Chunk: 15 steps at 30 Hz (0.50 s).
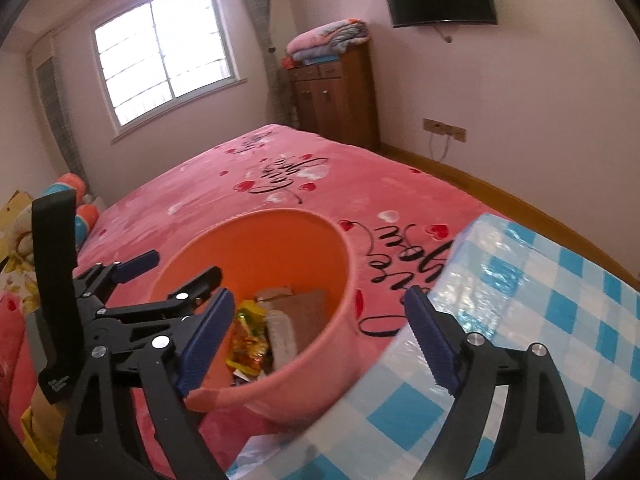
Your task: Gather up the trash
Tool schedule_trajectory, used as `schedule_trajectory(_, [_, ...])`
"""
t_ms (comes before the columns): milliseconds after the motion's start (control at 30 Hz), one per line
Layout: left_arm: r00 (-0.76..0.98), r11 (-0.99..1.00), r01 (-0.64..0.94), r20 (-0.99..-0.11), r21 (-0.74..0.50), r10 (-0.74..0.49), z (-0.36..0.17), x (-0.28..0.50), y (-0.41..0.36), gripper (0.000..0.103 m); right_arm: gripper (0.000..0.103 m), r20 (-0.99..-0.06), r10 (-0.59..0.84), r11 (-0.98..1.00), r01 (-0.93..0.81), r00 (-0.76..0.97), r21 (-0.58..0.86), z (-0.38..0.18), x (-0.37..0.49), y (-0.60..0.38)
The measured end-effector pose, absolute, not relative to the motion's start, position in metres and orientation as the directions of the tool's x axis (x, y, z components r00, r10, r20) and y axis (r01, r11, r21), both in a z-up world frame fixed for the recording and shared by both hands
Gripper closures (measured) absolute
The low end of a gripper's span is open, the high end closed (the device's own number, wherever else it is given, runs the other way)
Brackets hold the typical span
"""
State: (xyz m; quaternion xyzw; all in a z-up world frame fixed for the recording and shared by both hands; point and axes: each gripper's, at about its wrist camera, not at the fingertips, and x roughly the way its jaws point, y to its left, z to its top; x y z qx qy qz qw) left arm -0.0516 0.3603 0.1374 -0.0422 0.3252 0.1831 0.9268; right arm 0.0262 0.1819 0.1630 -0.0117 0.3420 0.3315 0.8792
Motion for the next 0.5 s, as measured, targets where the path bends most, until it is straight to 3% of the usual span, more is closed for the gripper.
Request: schedule_trajectory(500, [0.757, 0.942, -0.331, -0.580, 0.055, 0.300, 0.157, -0.057, 0.324, 0.008, 0.014, -0.609, 0.485, 0.849, -0.506, 0.627, 0.156, 0.159, 0.012, 0.134])
